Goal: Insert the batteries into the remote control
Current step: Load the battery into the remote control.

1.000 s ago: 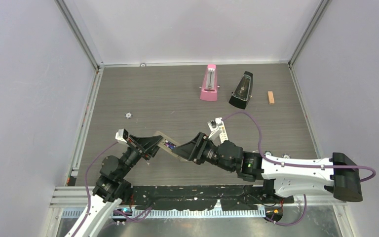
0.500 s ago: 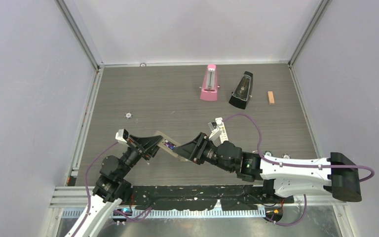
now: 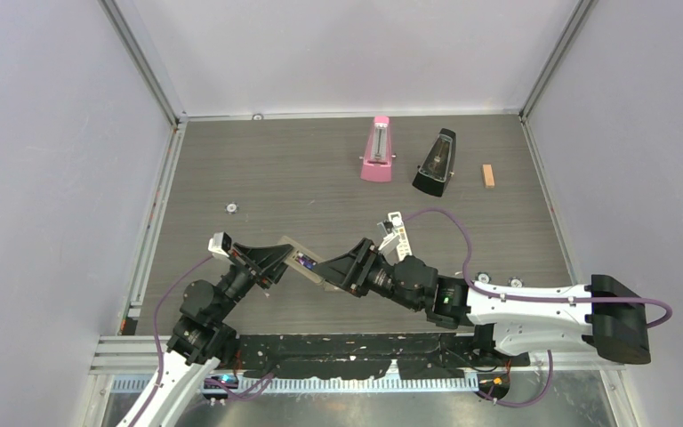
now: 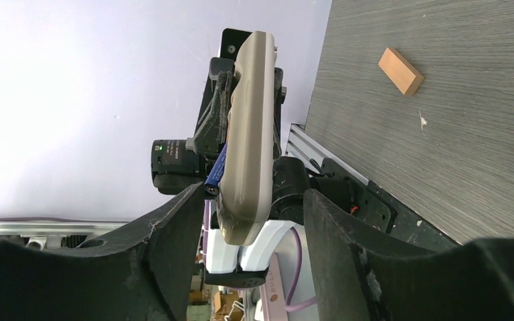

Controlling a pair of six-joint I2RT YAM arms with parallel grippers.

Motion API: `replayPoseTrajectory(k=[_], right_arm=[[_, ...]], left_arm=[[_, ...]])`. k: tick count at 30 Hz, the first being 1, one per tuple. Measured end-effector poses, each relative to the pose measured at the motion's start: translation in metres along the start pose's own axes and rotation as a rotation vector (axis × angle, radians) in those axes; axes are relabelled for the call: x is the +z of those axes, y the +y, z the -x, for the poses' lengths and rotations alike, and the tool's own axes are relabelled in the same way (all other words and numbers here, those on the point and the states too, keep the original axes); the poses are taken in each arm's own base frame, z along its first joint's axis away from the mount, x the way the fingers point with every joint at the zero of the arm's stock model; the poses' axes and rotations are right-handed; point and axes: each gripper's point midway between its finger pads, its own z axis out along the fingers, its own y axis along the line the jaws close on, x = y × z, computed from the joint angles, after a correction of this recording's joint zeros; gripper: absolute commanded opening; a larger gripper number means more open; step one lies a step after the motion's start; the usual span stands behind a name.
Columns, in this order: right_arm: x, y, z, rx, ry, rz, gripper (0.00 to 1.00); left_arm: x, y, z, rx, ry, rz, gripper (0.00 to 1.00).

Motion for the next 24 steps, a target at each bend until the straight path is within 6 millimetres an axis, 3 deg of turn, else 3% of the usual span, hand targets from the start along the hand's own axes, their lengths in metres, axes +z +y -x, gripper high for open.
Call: replayPoseTrajectory(k=[24], right_arm=[[0.0064, -0.0007, -0.0015, 0.041, 0.008, 0.007, 0.51]], left_arm=[[0.0000, 0.0032, 0.0001, 0.007, 0.001, 0.011, 0.00]])
